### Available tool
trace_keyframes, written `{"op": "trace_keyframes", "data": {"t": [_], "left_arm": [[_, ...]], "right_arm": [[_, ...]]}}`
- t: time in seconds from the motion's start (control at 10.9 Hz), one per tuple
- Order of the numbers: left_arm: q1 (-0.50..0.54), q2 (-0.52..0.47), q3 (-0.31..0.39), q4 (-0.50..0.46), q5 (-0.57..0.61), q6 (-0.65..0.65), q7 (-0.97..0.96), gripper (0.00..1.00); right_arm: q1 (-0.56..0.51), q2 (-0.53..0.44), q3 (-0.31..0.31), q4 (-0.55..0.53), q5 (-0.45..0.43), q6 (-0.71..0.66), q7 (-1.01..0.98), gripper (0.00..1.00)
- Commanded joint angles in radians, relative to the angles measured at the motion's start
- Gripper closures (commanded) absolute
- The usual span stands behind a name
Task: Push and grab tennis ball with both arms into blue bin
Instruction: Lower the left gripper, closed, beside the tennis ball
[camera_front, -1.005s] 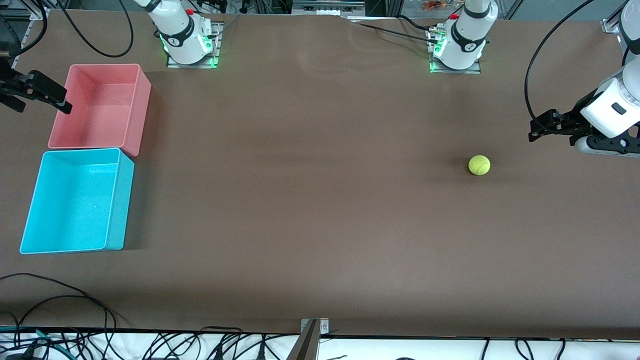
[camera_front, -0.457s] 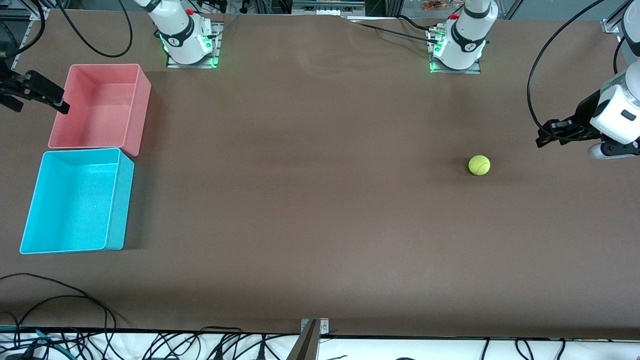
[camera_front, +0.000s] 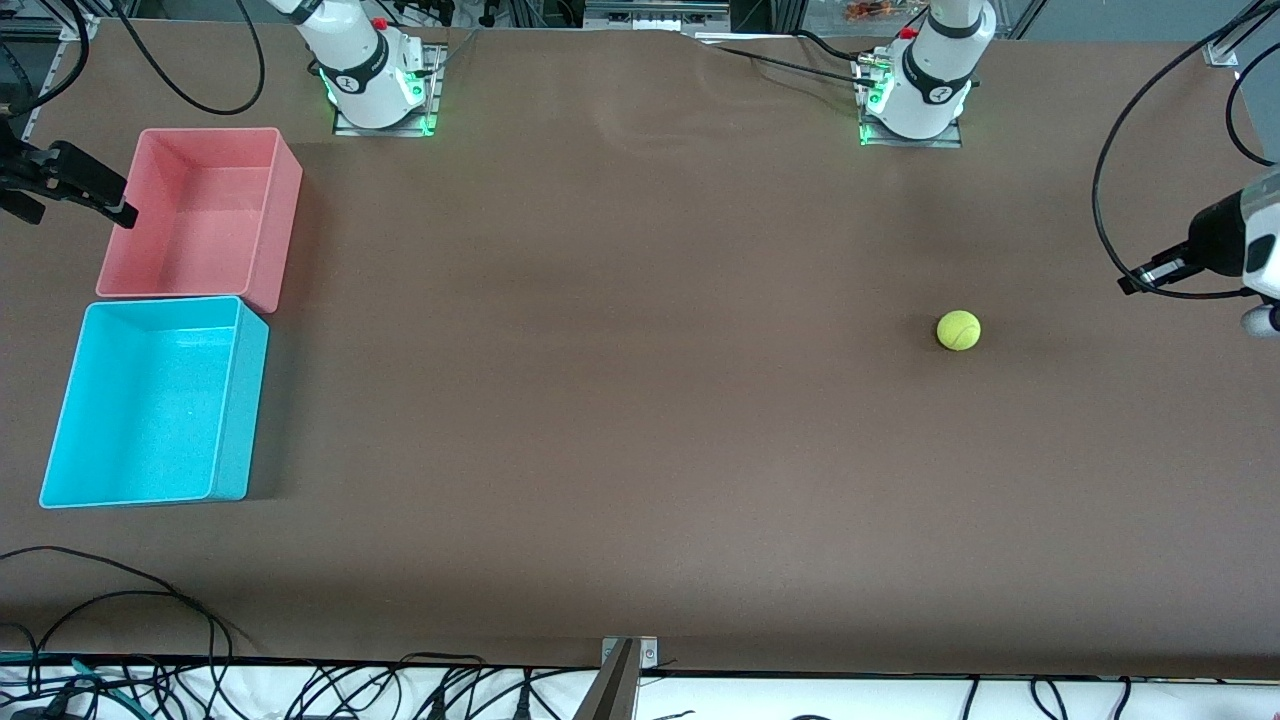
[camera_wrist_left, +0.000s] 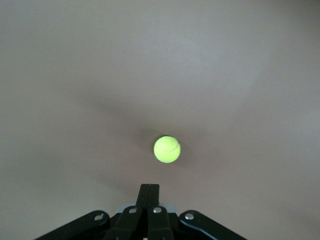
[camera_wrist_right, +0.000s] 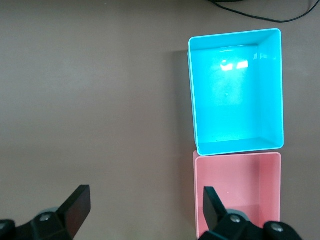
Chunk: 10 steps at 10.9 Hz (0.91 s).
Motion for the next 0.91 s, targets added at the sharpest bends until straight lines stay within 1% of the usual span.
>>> {"op": "trace_keyframes", "data": {"t": [0.0, 0.18, 0.27, 0.37, 0.46, 0.55, 0.64, 0.73, 0.82], "left_arm": [[0.049, 0.053, -0.009, 0.015, -0.031, -0.019, -0.323, 1.0], [0.059, 0.093, -0.007, 0.016, -0.021, 0.005, -0.589, 1.0], [0.057, 0.104, -0.009, 0.016, -0.01, 0.008, -0.645, 0.96], [0.062, 0.118, -0.007, 0.015, -0.002, 0.012, -0.656, 0.9], [0.1, 0.131, -0.009, 0.004, -0.019, 0.018, -0.656, 0.92], [0.108, 0.144, -0.012, -0.02, -0.037, 0.019, -0.653, 1.0], [0.099, 0.171, -0.013, -0.02, 0.0, 0.019, -0.668, 1.0], [0.1, 0.191, -0.022, -0.019, 0.081, 0.021, -0.688, 1.0], [0.1, 0.203, -0.024, -0.02, 0.097, 0.037, -0.681, 1.0]], "right_arm": [[-0.003, 0.007, -0.001, 0.024, 0.019, -0.005, 0.005, 0.0], [-0.003, 0.007, -0.001, 0.024, 0.019, -0.005, 0.005, 0.0], [-0.003, 0.007, -0.001, 0.024, 0.019, -0.005, 0.005, 0.0], [-0.003, 0.007, -0.001, 0.024, 0.019, -0.005, 0.005, 0.0], [-0.003, 0.007, -0.001, 0.024, 0.019, -0.005, 0.005, 0.0], [-0.003, 0.007, -0.001, 0.024, 0.019, -0.005, 0.005, 0.0], [-0.003, 0.007, -0.001, 0.024, 0.019, -0.005, 0.005, 0.0], [-0.003, 0.007, -0.001, 0.024, 0.019, -0.005, 0.005, 0.0], [-0.003, 0.007, -0.001, 0.024, 0.019, -0.005, 0.005, 0.0]]}}
